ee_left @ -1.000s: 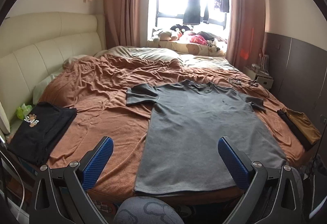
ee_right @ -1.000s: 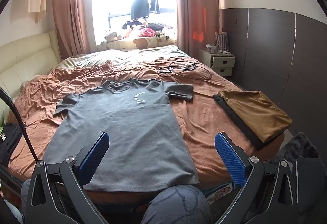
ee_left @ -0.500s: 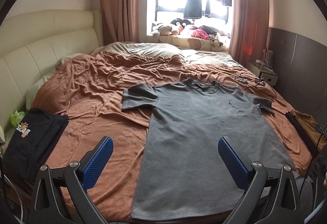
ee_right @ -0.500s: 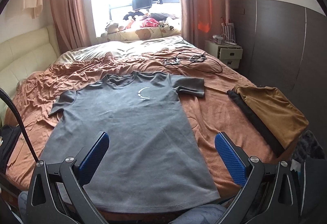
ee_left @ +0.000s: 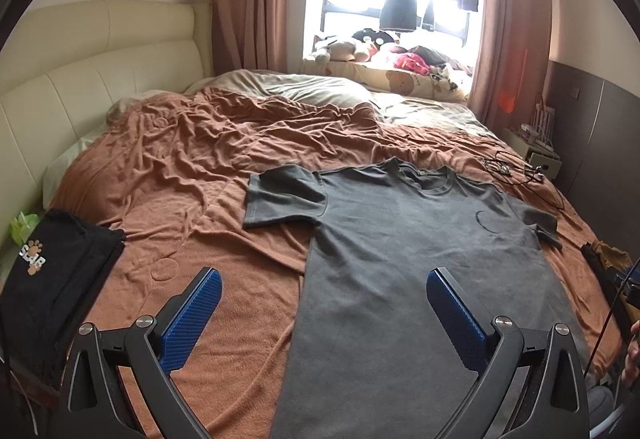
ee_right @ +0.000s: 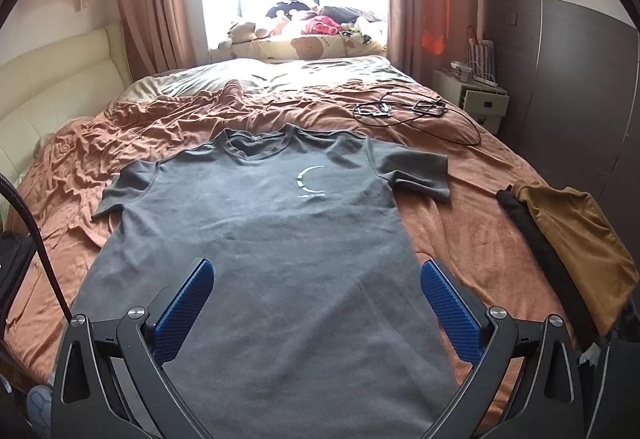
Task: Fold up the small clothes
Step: 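Lower the left tool onto the sleeve nearest it and grasp its edge, then lift the sleeve with the left tool, fold it onto the shirt body, release, then bring the right tool to the folded sleeve edge beside the left tool, then grasp the folded side with the right tool and fold it toward the collar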
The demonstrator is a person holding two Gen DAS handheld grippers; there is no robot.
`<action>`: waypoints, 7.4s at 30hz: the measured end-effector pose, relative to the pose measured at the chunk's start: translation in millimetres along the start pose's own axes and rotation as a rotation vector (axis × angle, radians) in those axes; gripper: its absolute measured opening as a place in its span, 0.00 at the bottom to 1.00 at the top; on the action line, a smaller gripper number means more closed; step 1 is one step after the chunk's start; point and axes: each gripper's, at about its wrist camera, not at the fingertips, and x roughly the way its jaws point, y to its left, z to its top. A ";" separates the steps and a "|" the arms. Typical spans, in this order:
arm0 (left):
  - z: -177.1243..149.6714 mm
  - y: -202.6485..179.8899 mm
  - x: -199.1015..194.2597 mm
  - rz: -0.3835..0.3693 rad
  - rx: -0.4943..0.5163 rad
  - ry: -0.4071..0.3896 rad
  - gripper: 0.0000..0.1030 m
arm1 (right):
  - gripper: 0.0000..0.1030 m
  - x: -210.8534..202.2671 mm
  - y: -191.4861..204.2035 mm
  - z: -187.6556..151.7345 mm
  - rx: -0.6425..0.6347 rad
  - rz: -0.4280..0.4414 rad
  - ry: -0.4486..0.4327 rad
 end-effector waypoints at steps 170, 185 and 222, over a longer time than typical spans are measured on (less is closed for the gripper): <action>84.5 56.5 368.5 -0.120 -0.132 0.476 0.54 | 0.45 446.5 167.4 136.3 -0.118 0.357 0.413; 67.0 54.7 344.4 -0.144 -0.143 0.506 0.54 | 0.46 451.4 193.3 130.3 -0.035 0.645 0.519; 70.3 49.0 353.7 -0.103 -0.224 0.492 0.54 | 0.13 413.6 135.0 90.1 0.215 0.730 0.660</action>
